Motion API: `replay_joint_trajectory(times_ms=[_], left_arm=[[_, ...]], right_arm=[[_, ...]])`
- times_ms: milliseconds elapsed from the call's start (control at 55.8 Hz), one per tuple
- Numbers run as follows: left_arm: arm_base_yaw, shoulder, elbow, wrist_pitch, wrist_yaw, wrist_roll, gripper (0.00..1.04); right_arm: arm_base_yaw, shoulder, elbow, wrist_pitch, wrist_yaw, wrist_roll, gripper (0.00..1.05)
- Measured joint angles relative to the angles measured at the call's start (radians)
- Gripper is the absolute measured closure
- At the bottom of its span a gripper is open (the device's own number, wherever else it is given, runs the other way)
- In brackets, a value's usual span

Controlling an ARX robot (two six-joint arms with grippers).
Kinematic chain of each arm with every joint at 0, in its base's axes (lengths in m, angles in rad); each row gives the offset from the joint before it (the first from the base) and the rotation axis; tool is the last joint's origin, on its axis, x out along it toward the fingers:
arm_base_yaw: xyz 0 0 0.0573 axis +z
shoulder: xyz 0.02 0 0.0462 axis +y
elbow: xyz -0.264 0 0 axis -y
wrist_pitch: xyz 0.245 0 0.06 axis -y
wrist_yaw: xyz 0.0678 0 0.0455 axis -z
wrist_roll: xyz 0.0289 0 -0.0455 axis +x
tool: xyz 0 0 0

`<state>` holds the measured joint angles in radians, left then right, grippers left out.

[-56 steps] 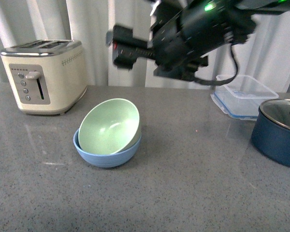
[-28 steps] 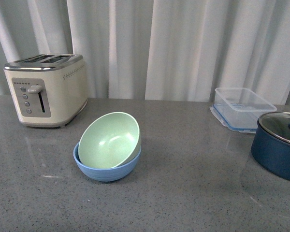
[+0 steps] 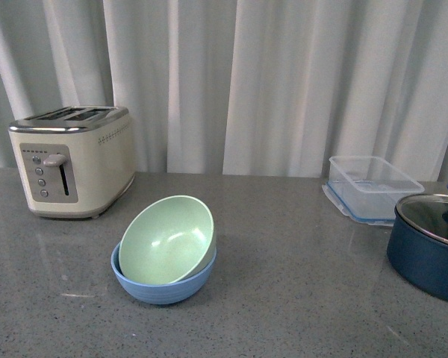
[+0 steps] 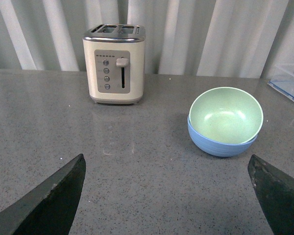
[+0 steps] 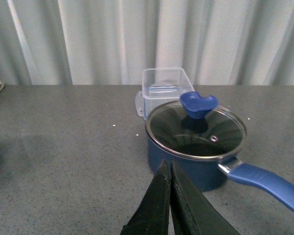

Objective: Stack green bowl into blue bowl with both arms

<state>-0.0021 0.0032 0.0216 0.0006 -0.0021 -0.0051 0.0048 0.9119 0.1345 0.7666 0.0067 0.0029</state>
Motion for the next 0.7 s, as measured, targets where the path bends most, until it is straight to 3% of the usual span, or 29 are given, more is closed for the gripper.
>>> replay_joint_trajectory(times_ms=[341,448,700], left_arm=[[0.0,0.0,0.0,0.0,0.001,0.0,0.07],[0.0,0.0,0.0,0.0,0.002,0.0,0.07],[0.0,0.0,0.0,0.0,0.002,0.0,0.07]], right_arm=[[-0.003,-0.201,-0.075,-0.124,-0.005,0.0,1.04],[-0.003,-0.222,-0.118,-0.095,-0.004,0.0,1.04],[-0.003,-0.382,-0.129,-0.242,-0.005,0.0,1.04]])
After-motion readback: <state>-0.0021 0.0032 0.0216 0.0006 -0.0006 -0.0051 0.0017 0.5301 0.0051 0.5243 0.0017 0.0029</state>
